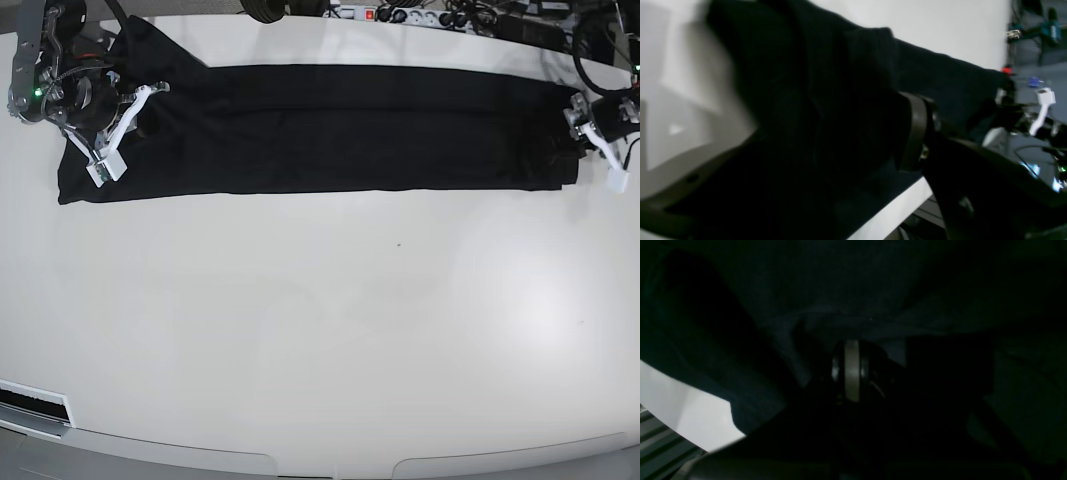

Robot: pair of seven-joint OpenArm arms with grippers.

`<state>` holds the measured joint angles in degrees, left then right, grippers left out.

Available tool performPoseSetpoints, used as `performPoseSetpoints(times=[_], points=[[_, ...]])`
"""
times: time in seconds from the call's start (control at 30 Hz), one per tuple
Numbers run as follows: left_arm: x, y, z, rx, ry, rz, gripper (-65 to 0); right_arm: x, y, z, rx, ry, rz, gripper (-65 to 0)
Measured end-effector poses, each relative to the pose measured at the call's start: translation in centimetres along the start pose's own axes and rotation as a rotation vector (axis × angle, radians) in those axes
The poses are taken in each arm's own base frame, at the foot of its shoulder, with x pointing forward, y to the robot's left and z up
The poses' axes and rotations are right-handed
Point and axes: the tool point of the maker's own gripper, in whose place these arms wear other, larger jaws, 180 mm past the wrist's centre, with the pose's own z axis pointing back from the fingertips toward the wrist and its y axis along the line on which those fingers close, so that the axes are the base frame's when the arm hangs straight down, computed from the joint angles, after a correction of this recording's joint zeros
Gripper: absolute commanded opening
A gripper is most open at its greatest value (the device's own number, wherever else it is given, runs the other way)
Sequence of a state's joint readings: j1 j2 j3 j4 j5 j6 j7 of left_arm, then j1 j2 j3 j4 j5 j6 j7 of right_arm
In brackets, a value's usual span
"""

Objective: Layout the t-shirt on the table in an organized manner, then fold the t-shirt properly
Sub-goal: 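Grasp the folded strip's ends with both grippers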

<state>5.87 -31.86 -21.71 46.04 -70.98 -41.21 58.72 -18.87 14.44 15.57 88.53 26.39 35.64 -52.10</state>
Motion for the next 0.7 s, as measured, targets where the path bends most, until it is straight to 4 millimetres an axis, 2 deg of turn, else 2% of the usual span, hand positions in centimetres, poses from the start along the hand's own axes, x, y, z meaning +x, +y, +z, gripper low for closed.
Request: performPoseSetpoints(times=[0.07, 0.1, 0.17, 0.27, 0.33, 0.47, 0.63, 0.7], points=[[-0.6, -1.0, -0.5, -0.039, 0.041, 0.009, -28.5, 0.1, 0.0, 0.0, -0.001, -0.002, 0.001, -65.0], [-1.1, -1.4, -0.6, -0.055, 0.071, 0.004, -30.9, 0.2, -0.1, 0.0, -0.001, -0.004, 0.002, -65.0], [-1.9, -2.1, -0.9, -0.067, 0.131, -0.014, -39.7, 0.3, -0.1, 0.0, -0.002, -0.003, 0.003, -65.0], [-2.5, -2.4, -0.8, -0.047, 0.19, -0.071, -57.1, 0.3, -0.1, 0.0, -0.001, -0.003, 0.003, -65.0], [-2.4, -2.5, -0.5, -0.031, 0.21, -0.108, -63.9, 0.3, -0.1, 0.0, -0.001, -0.003, 0.004, -65.0], [0.3, -2.8, 1.1, 0.001, 0.186, -0.202, -65.0, 1.1, 1.1, 0.6, 0.051, -0.011, 0.058, -65.0], [4.1, -2.0, 3.8, 0.061, 0.089, -0.241, -65.0, 4.5, 2.5, 2.2, 0.087, -0.099, 0.097, -65.0], [5.2, -1.1, 4.9, 0.109, 0.055, -0.253, -65.0, 4.7, 2.8, 2.6, 0.087, -0.092, 0.091, -59.0]])
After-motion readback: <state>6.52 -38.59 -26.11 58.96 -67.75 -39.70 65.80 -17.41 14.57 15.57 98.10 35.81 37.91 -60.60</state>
